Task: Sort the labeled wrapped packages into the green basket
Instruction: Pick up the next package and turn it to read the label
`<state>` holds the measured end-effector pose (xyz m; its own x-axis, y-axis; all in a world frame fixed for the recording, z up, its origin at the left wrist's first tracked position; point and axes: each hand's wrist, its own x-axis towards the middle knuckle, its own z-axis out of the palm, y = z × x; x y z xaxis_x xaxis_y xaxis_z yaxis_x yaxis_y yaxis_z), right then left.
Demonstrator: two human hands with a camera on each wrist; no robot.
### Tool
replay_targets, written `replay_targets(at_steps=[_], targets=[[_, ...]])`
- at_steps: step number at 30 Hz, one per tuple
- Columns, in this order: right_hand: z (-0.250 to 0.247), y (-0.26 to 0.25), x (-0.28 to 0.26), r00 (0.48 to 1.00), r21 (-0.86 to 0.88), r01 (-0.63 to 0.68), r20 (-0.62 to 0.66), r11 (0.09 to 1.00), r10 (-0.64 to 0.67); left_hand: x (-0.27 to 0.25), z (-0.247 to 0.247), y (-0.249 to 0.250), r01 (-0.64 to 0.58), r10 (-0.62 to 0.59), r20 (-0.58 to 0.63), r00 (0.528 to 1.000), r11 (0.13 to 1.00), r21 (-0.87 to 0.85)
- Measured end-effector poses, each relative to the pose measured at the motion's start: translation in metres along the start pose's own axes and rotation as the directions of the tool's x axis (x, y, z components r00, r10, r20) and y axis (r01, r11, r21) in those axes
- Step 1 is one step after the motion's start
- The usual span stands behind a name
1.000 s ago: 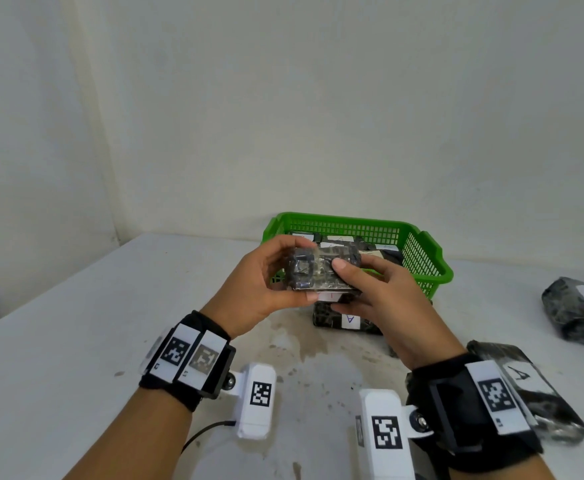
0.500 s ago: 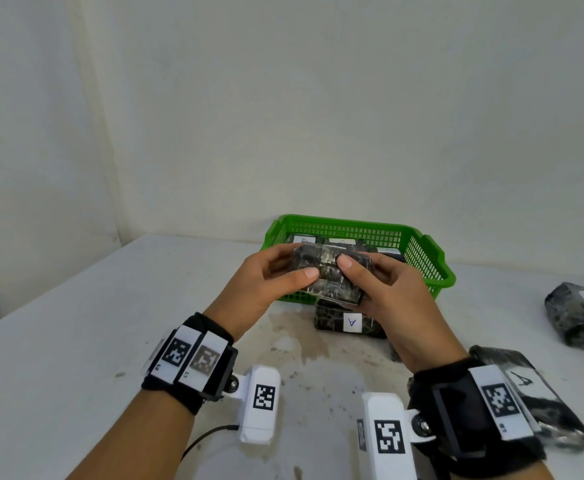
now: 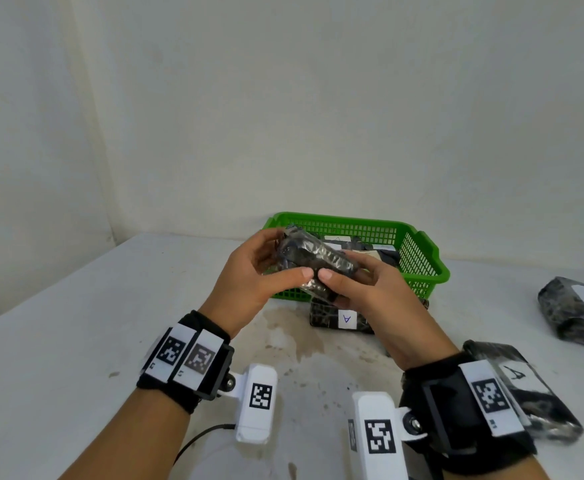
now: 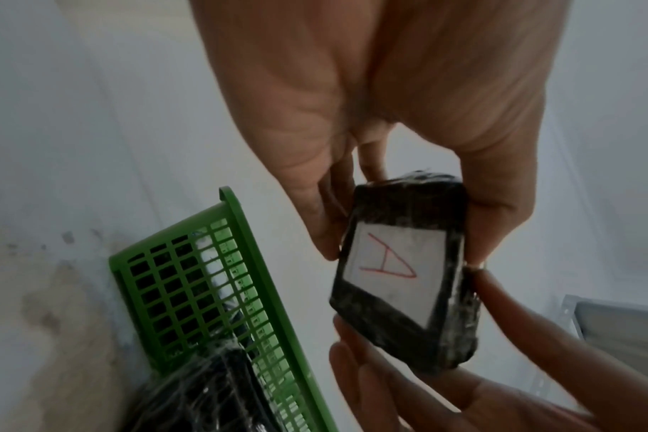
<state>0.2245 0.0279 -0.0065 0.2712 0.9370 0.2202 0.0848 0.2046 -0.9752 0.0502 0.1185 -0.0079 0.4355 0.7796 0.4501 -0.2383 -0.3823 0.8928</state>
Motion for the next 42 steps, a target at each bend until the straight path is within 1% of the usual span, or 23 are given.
replay_targets(at_steps=[3,7,8,10,12,14,16,17,18,21,24,26,30,34,37,39,42], targets=[[0.003,0.000,0.003,0.998,0.058,-0.056,-0.004,0.997,0.057,-0.001,-0.002,0.001,-0.060,0.056,0.055,0.997,0.996,0.065],[0.003,-0.001,0.003,0.995,0.033,-0.087,0.060,0.996,0.085,-0.005,0.004,0.002,-0.116,0.086,0.164,0.983,0.977,0.180],[0.003,0.000,0.004,0.994,0.030,-0.095,0.051,0.995,0.094,-0.006,0.005,0.003,-0.126,0.088,0.188,0.978,0.972,0.199],[0.002,0.001,0.005,0.996,0.034,-0.093,-0.008,0.995,0.093,-0.005,0.005,0.003,-0.116,0.069,0.232,0.970,0.974,0.197],[0.001,0.000,0.004,0.996,0.057,-0.051,-0.066,0.997,0.055,-0.005,0.004,0.004,-0.056,0.019,0.253,0.967,0.989,0.139],[0.001,-0.003,0.002,0.995,0.130,-0.012,-0.092,0.992,0.024,-0.006,0.004,0.004,0.043,-0.048,0.256,0.966,0.999,0.023],[0.002,-0.007,-0.001,0.995,0.189,0.002,-0.094,0.982,0.016,-0.006,0.005,0.006,0.158,-0.131,0.248,0.960,0.983,-0.092],[0.003,-0.009,-0.002,0.996,0.201,0.010,-0.087,0.980,0.007,-0.006,0.006,0.007,0.194,-0.161,0.250,0.955,0.975,-0.110],[0.003,-0.009,-0.003,0.997,0.203,0.019,-0.083,0.979,-0.003,-0.006,0.008,0.008,0.203,-0.171,0.251,0.953,0.973,-0.110],[0.002,-0.007,-0.001,0.998,0.152,0.019,-0.062,0.988,-0.009,-0.004,0.008,0.006,0.156,-0.133,0.199,0.971,0.982,-0.104],[0.003,-0.005,0.000,0.999,0.069,-0.032,0.026,0.997,0.030,-0.002,0.005,0.003,0.131,-0.119,0.139,0.983,0.988,-0.078],[0.005,-0.004,-0.001,0.999,0.056,-0.036,0.032,0.998,0.034,-0.003,0.004,0.003,0.127,-0.114,0.159,0.981,0.989,-0.073],[0.001,-0.005,-0.002,1.000,0.033,0.026,-0.012,0.999,-0.025,-0.007,0.005,0.006,0.136,-0.110,0.226,0.968,0.985,-0.107],[0.001,-0.005,-0.002,0.999,0.010,0.017,0.038,1.000,-0.017,-0.006,0.006,0.007,0.120,-0.107,0.192,0.975,0.991,-0.053],[0.003,-0.004,0.000,0.996,0.055,-0.022,0.084,0.998,0.017,-0.004,0.004,0.008,0.117,-0.108,0.144,0.984,0.992,-0.051],[0.003,-0.005,-0.001,0.996,0.048,-0.016,0.087,0.999,0.011,-0.004,0.003,0.008,0.120,-0.105,0.164,0.981,0.989,-0.086],[0.003,-0.007,-0.003,0.999,0.026,0.015,0.044,1.000,-0.016,-0.005,0.003,0.008,0.122,-0.098,0.191,0.977,0.986,-0.114]])
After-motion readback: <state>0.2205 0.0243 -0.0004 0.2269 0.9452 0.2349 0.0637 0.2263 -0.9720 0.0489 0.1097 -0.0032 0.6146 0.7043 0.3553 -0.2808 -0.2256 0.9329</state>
